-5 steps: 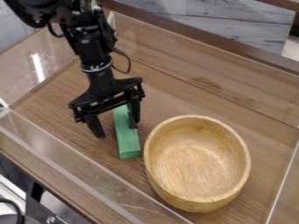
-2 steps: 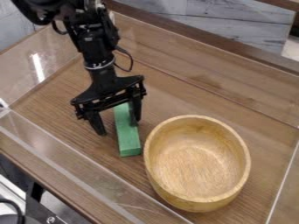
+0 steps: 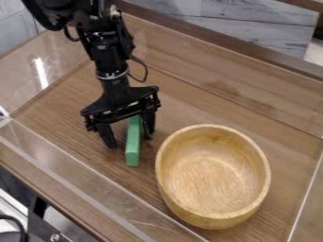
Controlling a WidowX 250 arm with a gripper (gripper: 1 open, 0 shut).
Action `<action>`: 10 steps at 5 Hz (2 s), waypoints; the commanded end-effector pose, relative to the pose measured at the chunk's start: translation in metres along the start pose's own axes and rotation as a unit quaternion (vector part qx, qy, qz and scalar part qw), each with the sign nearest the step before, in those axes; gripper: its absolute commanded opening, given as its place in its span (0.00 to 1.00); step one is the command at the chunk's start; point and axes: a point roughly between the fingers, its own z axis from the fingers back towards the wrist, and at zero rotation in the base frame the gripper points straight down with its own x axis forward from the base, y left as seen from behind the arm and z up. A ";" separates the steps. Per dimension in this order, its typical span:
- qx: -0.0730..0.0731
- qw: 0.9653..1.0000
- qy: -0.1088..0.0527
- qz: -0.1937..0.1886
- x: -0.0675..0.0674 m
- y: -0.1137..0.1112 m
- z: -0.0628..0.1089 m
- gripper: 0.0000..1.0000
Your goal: Put the green block in the brown bowl
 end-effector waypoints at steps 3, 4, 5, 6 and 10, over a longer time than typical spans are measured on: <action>0.002 1.000 -0.008 -0.022 0.004 -0.008 0.037 0.00; -0.005 0.999 -0.007 -0.041 0.007 -0.013 0.071 0.00; -0.027 0.998 -0.014 -0.050 0.015 -0.022 0.108 0.00; -0.046 0.995 -0.017 -0.085 0.019 -0.031 0.133 0.00; -0.089 0.987 -0.025 -0.132 0.046 -0.028 0.095 0.00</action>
